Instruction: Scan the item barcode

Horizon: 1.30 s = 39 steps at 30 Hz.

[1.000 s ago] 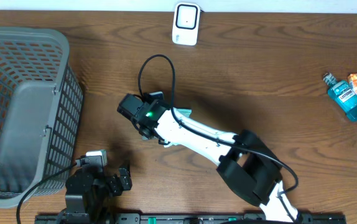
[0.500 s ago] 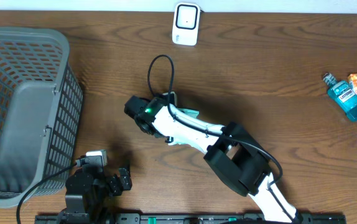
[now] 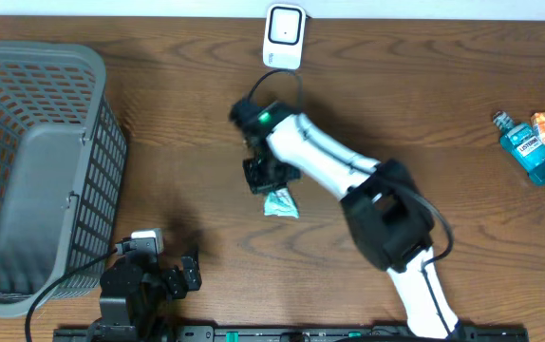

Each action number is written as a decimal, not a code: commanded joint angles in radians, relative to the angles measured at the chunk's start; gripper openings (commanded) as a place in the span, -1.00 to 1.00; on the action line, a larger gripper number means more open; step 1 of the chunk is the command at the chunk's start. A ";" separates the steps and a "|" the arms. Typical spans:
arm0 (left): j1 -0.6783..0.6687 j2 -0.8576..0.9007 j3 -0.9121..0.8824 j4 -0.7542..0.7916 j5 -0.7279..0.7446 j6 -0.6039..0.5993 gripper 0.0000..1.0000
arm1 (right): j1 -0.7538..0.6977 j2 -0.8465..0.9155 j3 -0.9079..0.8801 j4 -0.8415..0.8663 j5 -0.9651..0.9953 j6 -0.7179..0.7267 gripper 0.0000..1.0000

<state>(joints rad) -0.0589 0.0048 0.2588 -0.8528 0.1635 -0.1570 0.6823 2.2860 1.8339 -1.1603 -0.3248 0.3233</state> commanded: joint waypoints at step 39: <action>0.003 -0.001 -0.008 -0.032 0.012 0.002 0.98 | -0.145 -0.023 -0.018 -0.408 -1.226 -1.814 -0.98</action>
<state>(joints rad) -0.0589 0.0048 0.2588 -0.8532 0.1635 -0.1570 0.5320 2.2860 1.8172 -1.5665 -1.5070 -1.3739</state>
